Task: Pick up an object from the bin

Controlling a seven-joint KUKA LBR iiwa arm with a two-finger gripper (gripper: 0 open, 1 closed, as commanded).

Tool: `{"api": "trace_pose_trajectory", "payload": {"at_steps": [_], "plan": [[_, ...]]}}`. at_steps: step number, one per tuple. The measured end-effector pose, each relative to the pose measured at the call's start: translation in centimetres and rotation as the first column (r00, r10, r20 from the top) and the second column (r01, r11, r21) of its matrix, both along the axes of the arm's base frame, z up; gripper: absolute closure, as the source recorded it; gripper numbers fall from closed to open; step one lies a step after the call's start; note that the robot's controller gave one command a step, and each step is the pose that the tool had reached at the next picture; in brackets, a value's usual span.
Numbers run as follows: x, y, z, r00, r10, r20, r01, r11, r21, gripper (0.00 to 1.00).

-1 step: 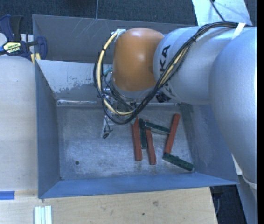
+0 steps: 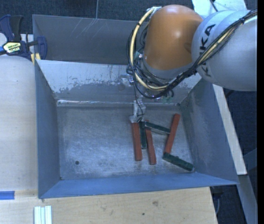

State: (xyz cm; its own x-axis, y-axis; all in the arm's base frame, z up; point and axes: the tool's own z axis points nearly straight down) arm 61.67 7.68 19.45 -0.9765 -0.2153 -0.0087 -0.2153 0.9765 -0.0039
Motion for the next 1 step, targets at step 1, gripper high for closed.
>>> {"api": "trace_pose_trajectory", "payload": {"at_steps": [1], "plan": [[-2.0,-6.71,-4.4,0.985,0.172,-0.011,-0.172,0.985,0.0,0.0]]}}
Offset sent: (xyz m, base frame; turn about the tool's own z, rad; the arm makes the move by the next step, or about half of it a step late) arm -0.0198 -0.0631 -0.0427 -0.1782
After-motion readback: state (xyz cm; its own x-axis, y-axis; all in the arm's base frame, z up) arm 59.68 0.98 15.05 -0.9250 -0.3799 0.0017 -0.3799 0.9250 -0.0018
